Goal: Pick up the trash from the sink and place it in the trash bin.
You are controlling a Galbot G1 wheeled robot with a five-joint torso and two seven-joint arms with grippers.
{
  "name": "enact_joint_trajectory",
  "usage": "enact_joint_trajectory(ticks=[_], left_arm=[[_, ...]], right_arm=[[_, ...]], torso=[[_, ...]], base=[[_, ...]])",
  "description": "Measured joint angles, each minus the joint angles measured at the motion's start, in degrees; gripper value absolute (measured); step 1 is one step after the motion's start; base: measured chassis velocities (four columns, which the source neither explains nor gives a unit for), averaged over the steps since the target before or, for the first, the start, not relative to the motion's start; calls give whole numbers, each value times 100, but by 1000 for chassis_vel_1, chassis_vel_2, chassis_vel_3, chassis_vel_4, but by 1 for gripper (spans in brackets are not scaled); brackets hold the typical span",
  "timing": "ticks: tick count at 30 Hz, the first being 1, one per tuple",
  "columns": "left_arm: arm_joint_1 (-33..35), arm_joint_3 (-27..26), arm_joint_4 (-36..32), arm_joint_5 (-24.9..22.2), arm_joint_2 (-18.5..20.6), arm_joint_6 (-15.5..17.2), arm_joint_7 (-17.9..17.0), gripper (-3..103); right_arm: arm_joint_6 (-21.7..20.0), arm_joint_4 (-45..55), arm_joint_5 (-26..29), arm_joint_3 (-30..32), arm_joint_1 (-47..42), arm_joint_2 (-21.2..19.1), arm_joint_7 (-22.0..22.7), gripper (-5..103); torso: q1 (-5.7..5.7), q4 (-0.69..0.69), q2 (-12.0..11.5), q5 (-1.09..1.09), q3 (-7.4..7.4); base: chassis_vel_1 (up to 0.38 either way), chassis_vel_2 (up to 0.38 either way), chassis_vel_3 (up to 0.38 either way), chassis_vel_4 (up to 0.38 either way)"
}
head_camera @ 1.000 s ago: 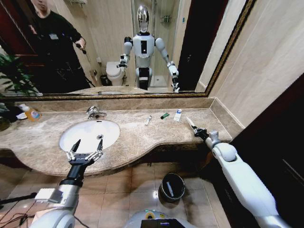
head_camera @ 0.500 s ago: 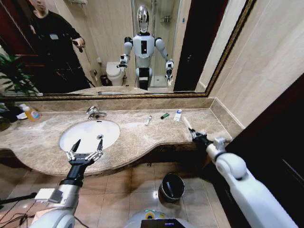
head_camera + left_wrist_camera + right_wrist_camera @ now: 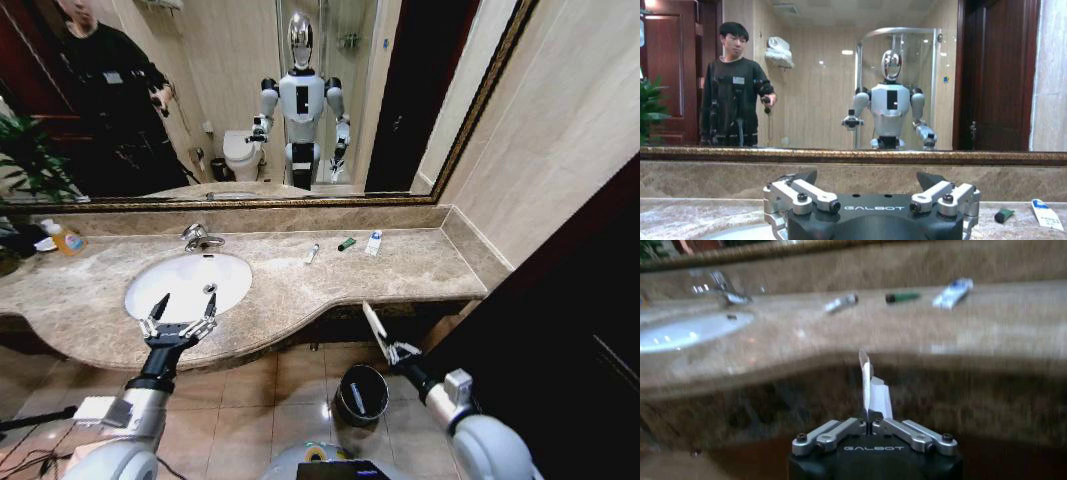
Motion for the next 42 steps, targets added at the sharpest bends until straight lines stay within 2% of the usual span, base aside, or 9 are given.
enact_joint_trajectory(ticks=[6,10,22,35,42], left_arm=[[0,0,0,0,0,0,0,100],[0,0,1,0,0,0,0,100],[0,0,0,0,0,0,0,100],[0,0,0,0,0,0,0,100],[0,0,1,0,0,0,0,100]], right_arm=[[220,-962,-313,-89,369,262,-116,0],[458,-2041,-606,-138,889,438,-165,0],[970,-3977,-1078,-142,1801,617,-268,0],[1330,-5422,-1319,-98,2456,714,-242,0],[1472,-5813,-1533,-94,2560,884,-225,0]], torso=[[1,0,-1,1,0],[1,1,-2,2,1],[1,1,-1,1,1],[1,1,-1,1,1],[1,0,-1,1,1]], base=[[0,0,0,0],[0,0,0,0],[0,0,0,0],[0,0,0,0],[0,0,0,0]])
